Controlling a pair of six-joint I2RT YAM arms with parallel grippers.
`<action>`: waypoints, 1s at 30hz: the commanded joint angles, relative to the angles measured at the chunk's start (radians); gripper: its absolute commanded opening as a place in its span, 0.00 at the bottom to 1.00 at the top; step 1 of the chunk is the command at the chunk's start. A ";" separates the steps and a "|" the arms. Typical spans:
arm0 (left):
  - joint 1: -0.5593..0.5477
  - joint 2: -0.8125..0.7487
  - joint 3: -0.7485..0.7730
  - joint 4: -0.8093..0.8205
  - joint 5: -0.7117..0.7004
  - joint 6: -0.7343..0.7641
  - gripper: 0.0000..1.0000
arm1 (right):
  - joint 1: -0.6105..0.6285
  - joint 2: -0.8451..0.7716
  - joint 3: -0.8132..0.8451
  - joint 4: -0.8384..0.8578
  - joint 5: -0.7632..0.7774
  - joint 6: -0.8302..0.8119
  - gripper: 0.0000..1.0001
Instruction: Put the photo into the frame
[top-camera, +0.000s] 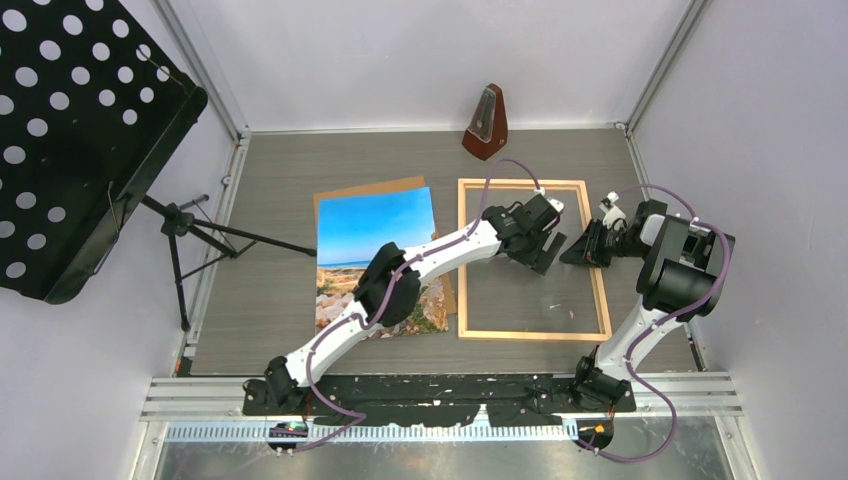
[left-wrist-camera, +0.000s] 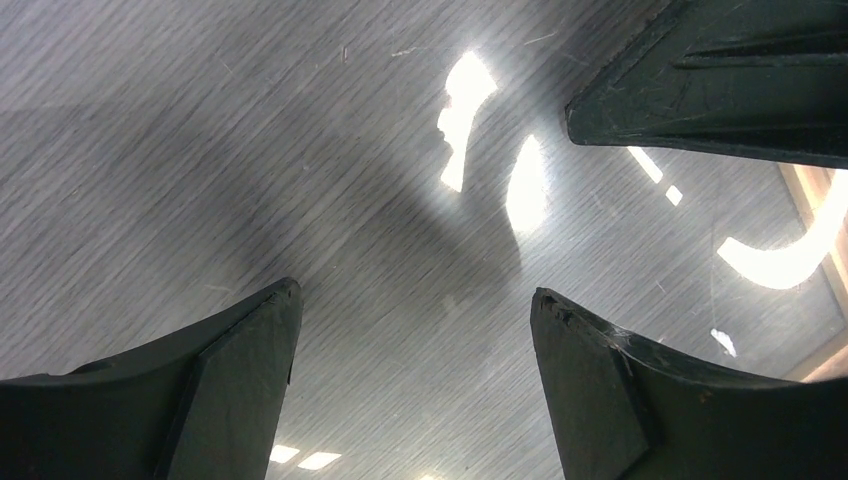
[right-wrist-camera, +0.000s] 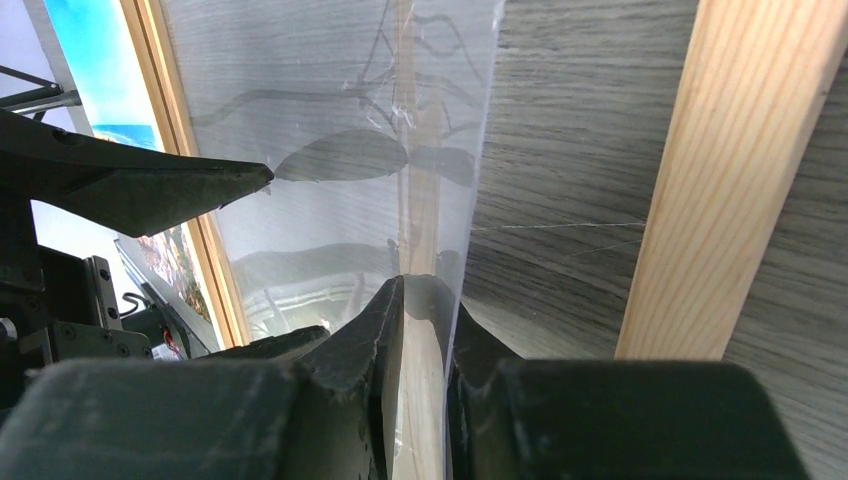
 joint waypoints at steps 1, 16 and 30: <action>-0.010 0.011 0.034 -0.005 -0.029 -0.002 0.85 | 0.009 -0.029 -0.006 -0.015 0.041 -0.037 0.21; -0.011 0.009 0.033 -0.005 -0.031 -0.008 0.85 | 0.004 -0.048 -0.007 -0.023 0.062 -0.041 0.41; -0.008 0.013 0.041 -0.014 -0.035 -0.019 0.85 | -0.001 -0.093 0.027 -0.059 0.102 -0.055 0.57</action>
